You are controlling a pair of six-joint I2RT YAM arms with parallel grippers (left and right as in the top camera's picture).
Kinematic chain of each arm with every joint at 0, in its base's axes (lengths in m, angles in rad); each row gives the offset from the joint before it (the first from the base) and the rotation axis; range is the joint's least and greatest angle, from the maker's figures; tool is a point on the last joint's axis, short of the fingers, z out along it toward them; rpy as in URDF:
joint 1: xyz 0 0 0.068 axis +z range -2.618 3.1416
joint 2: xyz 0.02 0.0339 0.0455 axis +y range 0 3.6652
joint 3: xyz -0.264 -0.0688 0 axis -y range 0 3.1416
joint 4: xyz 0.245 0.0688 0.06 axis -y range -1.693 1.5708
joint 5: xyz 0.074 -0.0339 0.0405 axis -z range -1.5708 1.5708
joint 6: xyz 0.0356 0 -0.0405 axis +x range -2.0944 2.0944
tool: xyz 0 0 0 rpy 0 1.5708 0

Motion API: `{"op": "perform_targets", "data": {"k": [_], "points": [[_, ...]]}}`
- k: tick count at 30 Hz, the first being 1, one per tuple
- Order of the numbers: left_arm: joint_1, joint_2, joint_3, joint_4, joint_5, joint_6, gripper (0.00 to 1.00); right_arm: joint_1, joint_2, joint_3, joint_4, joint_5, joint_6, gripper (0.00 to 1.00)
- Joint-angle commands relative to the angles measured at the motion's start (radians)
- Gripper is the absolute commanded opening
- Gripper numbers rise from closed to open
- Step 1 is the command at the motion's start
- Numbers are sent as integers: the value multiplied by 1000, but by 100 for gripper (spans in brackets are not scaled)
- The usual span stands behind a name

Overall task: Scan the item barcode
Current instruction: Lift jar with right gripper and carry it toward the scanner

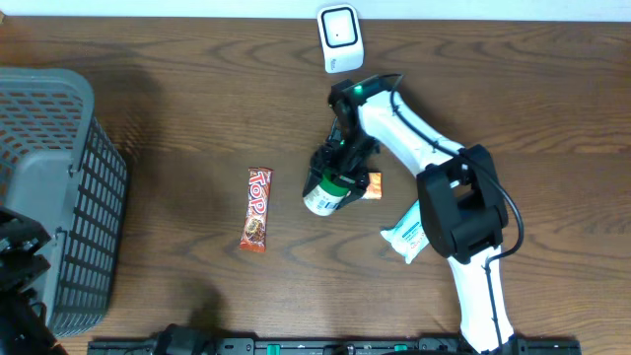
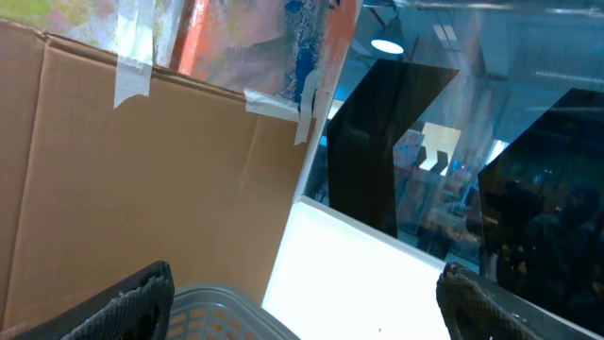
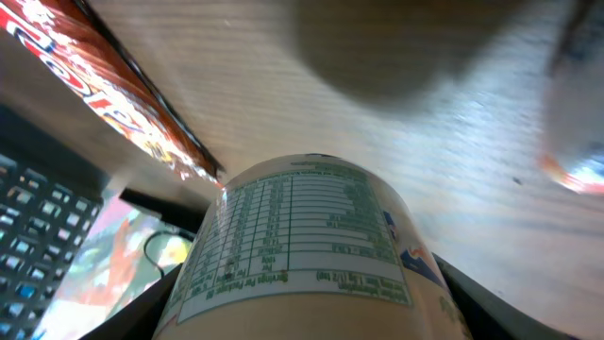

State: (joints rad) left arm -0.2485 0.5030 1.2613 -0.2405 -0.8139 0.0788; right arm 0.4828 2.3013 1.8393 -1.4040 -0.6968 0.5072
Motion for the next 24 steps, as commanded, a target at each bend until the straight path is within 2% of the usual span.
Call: {"op": "perform_targets", "data": {"k": [1,9,12,16,20,24], "points": [[26,-4,-15,15,2,-1,90,-34,12,11,-76,-72,-140,61],[149,-4,-28,11,48,-5,89,-64,12,11,-208,-61,-288,59],[169,-4,-55,14,93,-6,90,-63,12,11,-176,-29,-288,60],[184,-4,-80,15,232,-5,90,-74,12,19,-81,-31,-267,60],[187,-4,-80,19,298,-5,90,-97,12,92,-46,-31,-265,56],[187,-4,-80,19,299,-5,90,-133,12,270,-51,-31,-265,54]]}}
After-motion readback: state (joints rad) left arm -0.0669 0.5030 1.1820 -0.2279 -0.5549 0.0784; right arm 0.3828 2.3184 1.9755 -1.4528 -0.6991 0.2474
